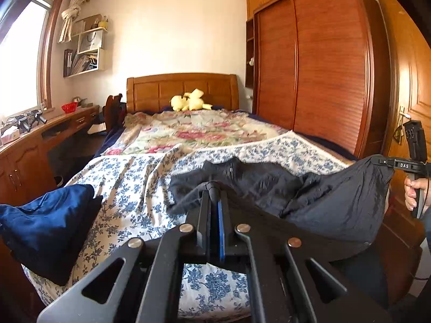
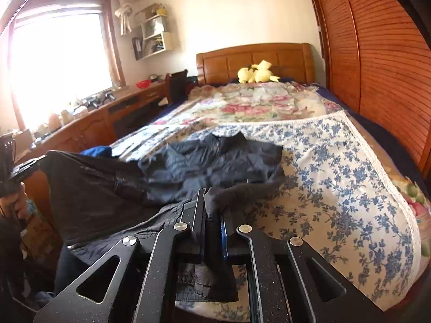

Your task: Fold large clothes

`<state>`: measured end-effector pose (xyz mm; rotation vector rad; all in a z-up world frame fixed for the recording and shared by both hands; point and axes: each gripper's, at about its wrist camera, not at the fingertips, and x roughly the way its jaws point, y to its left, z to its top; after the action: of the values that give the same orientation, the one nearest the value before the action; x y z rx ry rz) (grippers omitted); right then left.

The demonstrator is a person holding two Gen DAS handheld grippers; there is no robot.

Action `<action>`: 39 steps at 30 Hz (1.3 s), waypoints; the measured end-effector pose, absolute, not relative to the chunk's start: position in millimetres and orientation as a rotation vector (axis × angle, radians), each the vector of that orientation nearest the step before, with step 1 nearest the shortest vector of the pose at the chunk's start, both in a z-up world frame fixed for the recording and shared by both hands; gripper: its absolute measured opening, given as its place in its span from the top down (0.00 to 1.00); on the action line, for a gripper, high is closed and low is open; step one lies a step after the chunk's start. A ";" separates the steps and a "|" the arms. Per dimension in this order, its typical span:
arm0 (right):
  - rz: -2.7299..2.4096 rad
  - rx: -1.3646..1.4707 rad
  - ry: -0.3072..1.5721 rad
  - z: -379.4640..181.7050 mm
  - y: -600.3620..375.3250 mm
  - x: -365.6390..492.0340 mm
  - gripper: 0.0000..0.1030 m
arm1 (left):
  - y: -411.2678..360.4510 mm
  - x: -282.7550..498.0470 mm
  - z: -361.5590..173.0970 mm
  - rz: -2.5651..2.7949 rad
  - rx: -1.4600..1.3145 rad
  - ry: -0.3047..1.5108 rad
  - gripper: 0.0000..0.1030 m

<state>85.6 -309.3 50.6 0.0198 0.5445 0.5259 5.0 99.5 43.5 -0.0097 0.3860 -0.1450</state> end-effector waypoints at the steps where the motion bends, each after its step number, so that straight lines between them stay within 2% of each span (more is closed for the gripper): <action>1: 0.526 0.014 0.539 55.8 -310.6 79.7 0.95 | 100.3 1.3 47.4 -0.146 -0.009 0.379 0.98; 7: 0.522 0.020 0.500 78.0 -323.2 48.1 0.95 | 103.1 -34.1 64.9 -0.149 -0.038 0.312 0.98; 15: 0.488 -0.009 0.551 47.0 -322.6 50.3 0.95 | 111.1 -10.4 25.2 -0.097 -0.053 0.398 0.97; 23: 0.458 -0.046 0.680 -28.3 -306.2 101.7 0.94 | 102.7 55.3 -30.8 -0.084 -0.041 0.497 0.97; 29: 0.442 -0.074 0.715 -69.1 -293.8 144.9 0.94 | 103.5 98.0 -43.6 -0.075 -0.042 0.518 0.97; 33: 0.431 -0.074 0.708 -73.3 -291.1 179.3 0.94 | 105.1 133.5 -37.2 -0.032 -0.020 0.487 0.97; 39: 0.379 -0.105 0.601 -48.4 -286.1 242.5 0.94 | 117.0 181.3 -24.9 0.029 -0.013 0.437 0.97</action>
<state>242.5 -286.1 -48.4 -0.1052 0.6014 0.3794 181.3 117.0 -24.9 -0.0129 0.4371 0.0287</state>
